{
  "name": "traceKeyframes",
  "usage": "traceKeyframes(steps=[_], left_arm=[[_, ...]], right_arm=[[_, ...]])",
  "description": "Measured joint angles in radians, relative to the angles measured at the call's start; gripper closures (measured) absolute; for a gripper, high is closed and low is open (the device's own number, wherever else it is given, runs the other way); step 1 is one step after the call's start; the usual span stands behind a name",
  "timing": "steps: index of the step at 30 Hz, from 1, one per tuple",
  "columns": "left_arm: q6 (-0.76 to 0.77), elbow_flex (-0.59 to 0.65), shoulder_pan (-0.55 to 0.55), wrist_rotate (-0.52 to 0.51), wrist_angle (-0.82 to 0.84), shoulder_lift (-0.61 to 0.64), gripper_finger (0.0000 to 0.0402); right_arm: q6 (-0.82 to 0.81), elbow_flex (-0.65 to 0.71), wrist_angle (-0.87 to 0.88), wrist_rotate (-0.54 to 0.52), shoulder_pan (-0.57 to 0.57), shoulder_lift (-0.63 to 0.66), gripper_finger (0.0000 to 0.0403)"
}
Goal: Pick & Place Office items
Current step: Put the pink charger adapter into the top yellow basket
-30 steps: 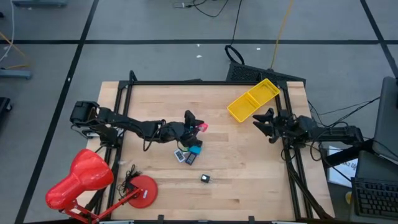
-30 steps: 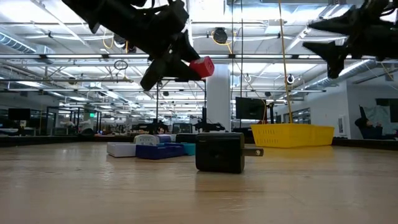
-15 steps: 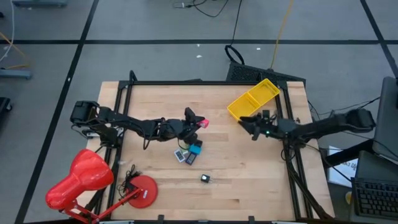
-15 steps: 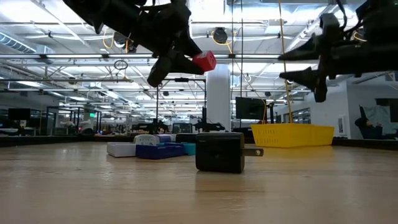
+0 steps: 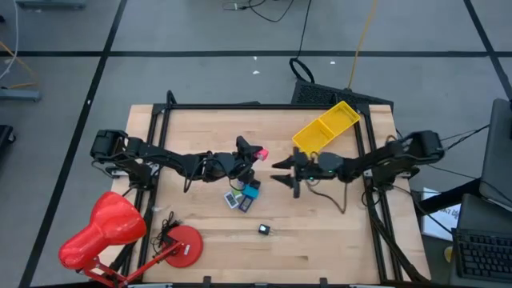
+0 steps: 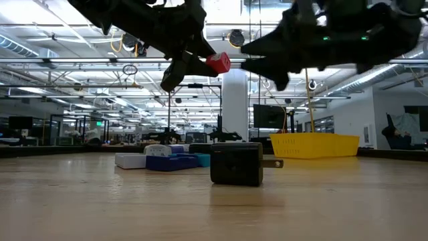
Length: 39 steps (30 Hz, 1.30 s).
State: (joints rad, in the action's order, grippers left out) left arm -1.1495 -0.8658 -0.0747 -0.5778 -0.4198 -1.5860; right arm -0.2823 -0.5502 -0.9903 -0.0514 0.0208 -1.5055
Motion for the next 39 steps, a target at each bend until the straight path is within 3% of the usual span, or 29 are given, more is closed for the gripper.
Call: traceKeyframes(steps=[6, 11, 18, 26, 34, 39], left_arm=[[-0.010, 0.000, -0.015, -0.047, 0.005, 0.000, 0.0229], [-0.034, 0.000, -0.032, -0.103, 0.001, 0.000, 0.0243], [-0.054, 0.000, -0.052, -0.107, -0.002, 0.000, 0.0242], [-0.041, 0.000, -0.052, -0.081, -0.004, 0.000, 0.0242], [-0.027, 0.000, -0.052, -0.060, -0.004, 0.000, 0.0236], [-0.023, 0.000, -0.052, -0.112, -0.004, 0.000, 0.0234]], right_arm=[[-0.062, -0.090, 0.000, -0.003, -0.033, -0.079, 0.0194], [-0.108, -0.092, 0.007, -0.009, -0.055, -0.081, 0.0146], [-0.151, -0.092, 0.007, -0.103, -0.067, -0.081, 0.0092], [-0.152, -0.098, -0.060, -0.131, -0.067, -0.081, 0.0097], [-0.152, -0.193, 0.114, -0.131, -0.066, -0.081, 0.0109], [-0.185, -0.200, 0.136, -0.104, -0.065, -0.081, 0.0119]])
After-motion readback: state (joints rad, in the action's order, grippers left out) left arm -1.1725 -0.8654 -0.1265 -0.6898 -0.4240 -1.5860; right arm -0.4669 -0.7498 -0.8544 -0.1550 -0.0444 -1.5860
